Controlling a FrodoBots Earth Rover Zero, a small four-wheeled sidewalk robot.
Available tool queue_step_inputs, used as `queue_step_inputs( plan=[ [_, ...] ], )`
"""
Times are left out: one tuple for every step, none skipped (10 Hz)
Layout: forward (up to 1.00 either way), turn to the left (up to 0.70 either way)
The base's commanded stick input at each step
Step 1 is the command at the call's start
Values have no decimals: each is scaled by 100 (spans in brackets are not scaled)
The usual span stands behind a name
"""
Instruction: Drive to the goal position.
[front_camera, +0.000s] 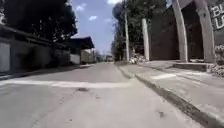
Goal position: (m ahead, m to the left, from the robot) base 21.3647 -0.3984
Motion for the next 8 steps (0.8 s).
queue_step_inputs(
  plan=[
    [100, 0],
    [100, 0],
    [100, 0],
    [100, 0],
    [100, 0],
    [100, 0],
    [100, 0],
    [100, 0]
  ],
)
